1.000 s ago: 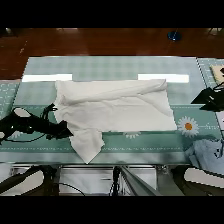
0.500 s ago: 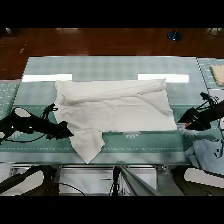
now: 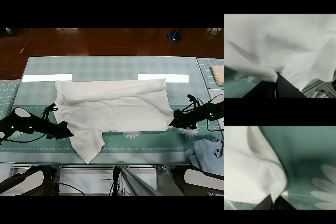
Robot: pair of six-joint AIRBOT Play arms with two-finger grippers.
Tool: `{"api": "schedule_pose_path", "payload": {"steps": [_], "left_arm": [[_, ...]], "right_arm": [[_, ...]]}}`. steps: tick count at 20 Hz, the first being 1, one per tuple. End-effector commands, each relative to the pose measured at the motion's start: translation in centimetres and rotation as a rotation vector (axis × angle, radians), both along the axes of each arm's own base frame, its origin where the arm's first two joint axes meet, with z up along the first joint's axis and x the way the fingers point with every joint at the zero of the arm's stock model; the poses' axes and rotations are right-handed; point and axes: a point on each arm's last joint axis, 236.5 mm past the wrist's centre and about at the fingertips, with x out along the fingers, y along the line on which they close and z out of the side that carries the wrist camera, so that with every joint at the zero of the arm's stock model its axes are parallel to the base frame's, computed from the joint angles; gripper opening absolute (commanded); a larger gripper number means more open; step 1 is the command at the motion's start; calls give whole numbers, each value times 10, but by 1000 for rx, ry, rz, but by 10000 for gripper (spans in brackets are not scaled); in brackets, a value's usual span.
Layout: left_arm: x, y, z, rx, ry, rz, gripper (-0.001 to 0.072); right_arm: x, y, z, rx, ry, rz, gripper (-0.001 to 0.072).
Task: Fold the shirts.
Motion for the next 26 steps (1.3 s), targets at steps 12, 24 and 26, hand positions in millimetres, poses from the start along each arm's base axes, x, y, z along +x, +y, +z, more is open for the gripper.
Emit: {"api": "schedule_pose_path", "payload": {"steps": [12, 24, 26], "left_arm": [[83, -11, 129, -49, -488, 15, 33], [166, 29, 137, 67, -672, 224, 32], [182, 35, 140, 38, -678, 295, 33]], "right_arm": [[91, 46, 191, 33, -739, -64, 22], [181, 14, 181, 66, -849, -318, 22], [196, 10, 181, 68, -847, -312, 22]]}}
